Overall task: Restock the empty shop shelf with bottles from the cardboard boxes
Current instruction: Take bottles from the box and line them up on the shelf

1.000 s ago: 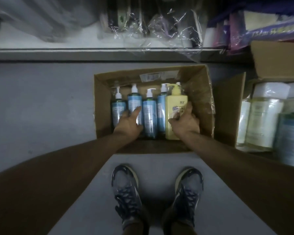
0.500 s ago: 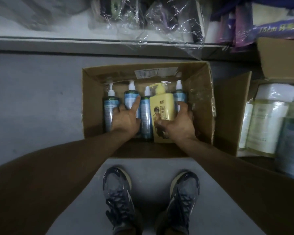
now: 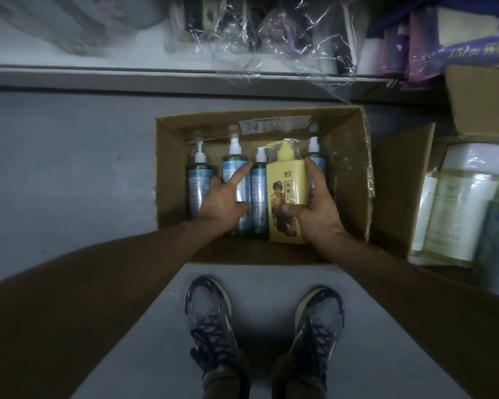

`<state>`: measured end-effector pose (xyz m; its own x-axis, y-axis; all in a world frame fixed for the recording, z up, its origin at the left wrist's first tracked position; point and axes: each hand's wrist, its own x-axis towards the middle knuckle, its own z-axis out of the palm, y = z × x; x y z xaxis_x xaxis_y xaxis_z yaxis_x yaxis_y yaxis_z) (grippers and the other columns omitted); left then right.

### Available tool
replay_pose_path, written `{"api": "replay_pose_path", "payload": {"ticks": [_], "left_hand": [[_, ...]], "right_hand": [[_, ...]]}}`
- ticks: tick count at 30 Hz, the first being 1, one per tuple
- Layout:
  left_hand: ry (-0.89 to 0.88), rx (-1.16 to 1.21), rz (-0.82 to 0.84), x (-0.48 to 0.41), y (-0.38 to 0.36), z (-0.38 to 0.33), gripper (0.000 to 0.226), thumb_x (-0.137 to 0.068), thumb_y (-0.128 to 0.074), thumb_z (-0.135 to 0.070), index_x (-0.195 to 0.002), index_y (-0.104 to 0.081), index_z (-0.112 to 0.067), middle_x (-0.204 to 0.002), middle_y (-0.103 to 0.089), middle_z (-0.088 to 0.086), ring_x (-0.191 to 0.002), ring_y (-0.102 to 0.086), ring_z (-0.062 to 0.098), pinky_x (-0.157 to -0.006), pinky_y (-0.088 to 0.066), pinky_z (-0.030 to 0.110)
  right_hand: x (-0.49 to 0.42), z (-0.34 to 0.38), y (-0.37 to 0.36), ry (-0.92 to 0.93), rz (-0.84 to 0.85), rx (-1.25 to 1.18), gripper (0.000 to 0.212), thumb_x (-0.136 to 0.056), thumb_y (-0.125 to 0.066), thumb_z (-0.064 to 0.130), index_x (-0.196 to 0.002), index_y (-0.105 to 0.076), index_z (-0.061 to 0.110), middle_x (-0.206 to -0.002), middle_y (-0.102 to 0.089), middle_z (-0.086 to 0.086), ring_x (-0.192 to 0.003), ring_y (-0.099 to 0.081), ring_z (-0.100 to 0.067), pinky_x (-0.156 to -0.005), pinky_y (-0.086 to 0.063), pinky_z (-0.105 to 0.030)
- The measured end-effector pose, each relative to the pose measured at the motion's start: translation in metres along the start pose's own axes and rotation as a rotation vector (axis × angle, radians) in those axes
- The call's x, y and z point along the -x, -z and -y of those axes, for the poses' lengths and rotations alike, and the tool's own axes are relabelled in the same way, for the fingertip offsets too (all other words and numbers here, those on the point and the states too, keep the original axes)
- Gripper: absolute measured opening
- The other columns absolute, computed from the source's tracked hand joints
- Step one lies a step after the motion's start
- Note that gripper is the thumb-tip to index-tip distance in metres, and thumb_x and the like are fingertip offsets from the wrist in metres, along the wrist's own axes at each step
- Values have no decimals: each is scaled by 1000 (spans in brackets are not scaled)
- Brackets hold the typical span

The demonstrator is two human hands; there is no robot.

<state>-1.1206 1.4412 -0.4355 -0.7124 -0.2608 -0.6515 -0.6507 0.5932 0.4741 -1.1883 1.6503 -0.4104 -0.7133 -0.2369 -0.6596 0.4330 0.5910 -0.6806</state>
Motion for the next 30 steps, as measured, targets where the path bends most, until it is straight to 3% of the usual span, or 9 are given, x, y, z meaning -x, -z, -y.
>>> {"api": "replay_pose_path", "payload": {"ticks": [3, 5, 8, 11, 17, 19, 26, 28, 30], "left_hand": [[-51, 93, 6, 27, 13, -5, 98, -96, -78, -26, -156, -15, -71, -137, -39, 9, -78, -63, 15, -75, -52, 23], [-89, 129, 8, 47, 26, -10, 98, -96, -77, -26, -154, -15, -74, -133, -38, 3, -79, -60, 8, -73, -48, 18], [-128, 161, -6, 79, 50, -25, 98, -94, -76, -27, -151, -15, -79, -135, -40, 5, -84, -58, 8, -80, -52, 28], [-129, 210, -26, 117, 78, -45, 98, -91, -76, -26, -149, -18, -80, -136, -40, 5, -88, -62, 15, -82, -60, 38], [-183, 343, -50, 204, 160, -89, 93, -83, -74, -35, -151, -25, -75, -129, -43, -8, -102, -64, 17, -82, -60, 26], [-193, 400, -74, 237, 194, -109, 95, -86, -77, -28, -152, -27, -73, -131, -42, -13, -103, -66, 14, -80, -62, 21], [-221, 611, -181, 368, 315, -186, 96, -89, -74, 5, -152, -38, -58, -148, -49, 5, -120, -65, 31, -90, -66, 47], [-266, 680, -232, 408, 348, -208, 93, -89, -75, 7, -149, -42, -56, -146, -52, 4, -115, -70, 24, -84, -66, 40], [-295, 726, -291, 447, 377, -230, 85, -91, -79, 1, -145, -44, -55, -141, -54, -14, -109, -72, 10, -74, -65, 29]], "right_hand": [[17, 14, 8, 13, -3, -3, 108, -89, -79, 4, -155, -20, 67, -147, -58, 6, -131, -59, -23, -98, -58, -51], [31, 27, 15, 34, 15, -9, 110, -87, -80, 2, -156, -22, 64, -146, -60, 8, -132, -60, -21, -106, -55, -53], [58, 47, 27, 71, 63, -45, 115, -84, -81, -4, -155, -25, 67, -135, -67, 14, -121, -68, -7, -102, -60, -45], [90, 75, 43, 87, 131, -99, 117, -84, -79, -9, -150, -28, 73, -128, -74, 6, -118, -72, -15, -102, -59, -54], [167, 159, 81, 133, 186, -144, 112, -82, -79, -11, -152, -33, 64, -117, -78, 10, -108, -76, -17, -96, -61, -57], [195, 194, 96, 177, 201, -176, 110, -79, -80, -7, -151, -35, 62, -123, -76, 0, -113, -75, -22, -96, -61, -55], [305, 328, 147, 327, 195, -202, 111, -79, -84, -7, -154, -35, 58, -134, -69, 8, -119, -71, -16, -85, -66, -43], [340, 370, 161, 384, 191, -223, 110, -80, -84, -7, -155, -35, 57, -133, -71, 5, -117, -73, -16, -82, -67, -44], [374, 411, 172, 443, 196, -206, 110, -80, -84, -7, -155, -35, 56, -131, -72, 4, -115, -74, -17, -83, -66, -44]]}}
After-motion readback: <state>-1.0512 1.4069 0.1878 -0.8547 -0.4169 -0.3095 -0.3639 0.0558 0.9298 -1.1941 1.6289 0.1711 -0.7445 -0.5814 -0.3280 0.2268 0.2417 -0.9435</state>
